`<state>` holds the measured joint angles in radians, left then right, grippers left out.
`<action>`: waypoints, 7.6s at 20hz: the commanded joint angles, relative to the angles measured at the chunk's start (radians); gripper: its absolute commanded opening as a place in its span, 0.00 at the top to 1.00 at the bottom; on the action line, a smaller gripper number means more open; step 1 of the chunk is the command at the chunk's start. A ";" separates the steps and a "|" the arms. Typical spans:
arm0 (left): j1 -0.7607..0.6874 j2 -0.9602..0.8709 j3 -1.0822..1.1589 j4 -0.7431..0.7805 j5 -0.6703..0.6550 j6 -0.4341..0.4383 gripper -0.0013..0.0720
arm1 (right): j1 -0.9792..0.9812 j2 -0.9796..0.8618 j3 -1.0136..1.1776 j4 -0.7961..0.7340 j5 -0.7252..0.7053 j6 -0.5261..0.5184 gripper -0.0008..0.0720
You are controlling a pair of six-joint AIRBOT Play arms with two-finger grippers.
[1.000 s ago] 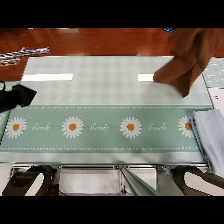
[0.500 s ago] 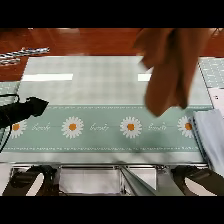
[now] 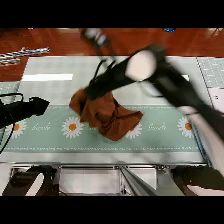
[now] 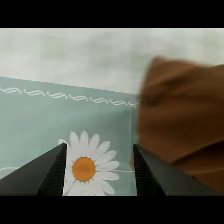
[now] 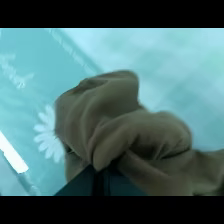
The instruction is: Fold the shirts.
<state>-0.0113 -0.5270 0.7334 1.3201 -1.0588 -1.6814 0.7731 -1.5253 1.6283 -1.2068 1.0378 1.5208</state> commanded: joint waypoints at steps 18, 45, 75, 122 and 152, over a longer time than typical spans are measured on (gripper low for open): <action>0.465 -0.270 -0.212 -0.531 -0.190 0.294 0.29 | -0.908 0.570 -0.768 -0.007 0.166 -0.016 0.43; 0.146 -0.614 -0.192 -0.672 0.096 0.544 0.97 | -0.558 0.360 -1.109 0.464 -0.105 -0.117 0.43; 0.418 -0.307 0.732 -0.963 0.045 0.532 0.97 | -0.660 0.483 0.190 0.229 0.105 -0.092 0.96; 0.522 -1.040 0.654 -0.417 -0.395 0.276 0.28 | -1.208 -0.045 -0.069 0.271 0.174 -0.078 0.43; 0.527 -0.778 -0.189 -0.711 0.034 0.563 0.97 | -1.311 0.416 -1.018 0.347 0.060 -0.235 0.43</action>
<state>0.5392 -1.2987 0.5198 0.6312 -1.0103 -1.1252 -0.5381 -1.0569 0.6109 -0.8627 1.0760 1.2758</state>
